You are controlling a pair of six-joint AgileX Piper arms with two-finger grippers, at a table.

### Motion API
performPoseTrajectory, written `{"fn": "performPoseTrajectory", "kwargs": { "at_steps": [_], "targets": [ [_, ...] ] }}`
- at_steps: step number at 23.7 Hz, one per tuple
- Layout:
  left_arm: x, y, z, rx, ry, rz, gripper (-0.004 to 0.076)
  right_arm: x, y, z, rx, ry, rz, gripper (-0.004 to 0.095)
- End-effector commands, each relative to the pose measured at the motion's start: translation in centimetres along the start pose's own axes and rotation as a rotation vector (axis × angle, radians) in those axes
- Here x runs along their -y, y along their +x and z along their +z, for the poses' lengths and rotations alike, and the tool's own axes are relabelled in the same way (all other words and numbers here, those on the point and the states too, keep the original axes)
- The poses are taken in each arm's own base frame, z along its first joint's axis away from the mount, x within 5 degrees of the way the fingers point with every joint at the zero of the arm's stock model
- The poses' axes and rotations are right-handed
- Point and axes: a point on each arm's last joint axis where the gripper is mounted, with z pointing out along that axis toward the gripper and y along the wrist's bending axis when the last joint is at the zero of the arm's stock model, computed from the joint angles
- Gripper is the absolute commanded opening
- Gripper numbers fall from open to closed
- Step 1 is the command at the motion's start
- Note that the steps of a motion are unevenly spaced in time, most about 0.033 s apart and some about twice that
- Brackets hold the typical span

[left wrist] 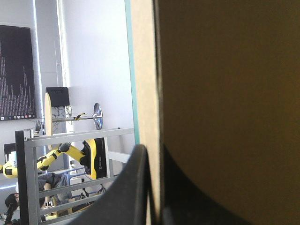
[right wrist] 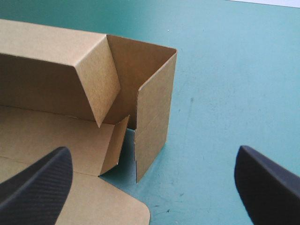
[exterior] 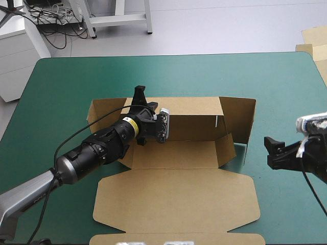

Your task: Fold the box

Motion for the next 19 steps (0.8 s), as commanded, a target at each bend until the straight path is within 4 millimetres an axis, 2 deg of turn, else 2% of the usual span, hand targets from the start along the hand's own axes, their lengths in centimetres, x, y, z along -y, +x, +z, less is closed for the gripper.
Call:
{"fn": "performPoseTrajectory", "kwargs": {
  "at_steps": [1, 5, 8, 11, 13, 14, 15, 16, 19],
  "targets": [
    [-0.2, 0.2, -0.7, -0.033, -0.013, -0.059, -0.001, 0.3, -3.2, -0.1, 0.066, 0.013, 0.005, 0.0917],
    [-0.3, 0.3, -0.7, -0.036, -0.024, -0.052, -0.001, 0.5, -6.4, 1.3, 0.048, 0.008, 0.007, 0.0917],
    [-0.3, 0.3, -0.7, -0.039, -0.023, -0.057, -0.001, 1.0, -10.5, 4.5, -0.009, 0.016, 0.001, 0.0915],
    [-0.4, 0.3, -0.8, -0.04, -0.025, -0.082, -0.001, 1.3, -12.7, 7.3, -0.073, 0.015, -0.001, 0.0915],
    [-0.4, 0.3, -0.8, -0.04, -0.026, -0.097, -0.001, 1.6, -14.3, 10.2, -0.14, 0.009, 0.0, 0.0915],
    [-0.4, 0.3, -0.8, -0.038, -0.027, -0.095, -0.001, 1.7, -14.6, 11.1, -0.159, 0.008, 0.001, 0.0915],
    [-0.4, 0.3, -0.8, -0.039, -0.031, -0.082, -0.001, 1.8, -15.5, 13.6, -0.183, -0.003, 0.021, 0.0913],
    [-0.5, 0.3, -0.8, -0.041, -0.032, -0.084, -0.001, 1.9, -16.1, 15.1, -0.186, -0.007, 0.053, 0.0913],
    [-0.6, 0.3, -1.1, -0.037, -0.041, -0.086, -0.001, 2.1, -16.1, 17.8, -0.223, -0.008, 0.07, 0.0913]
  ]
}}
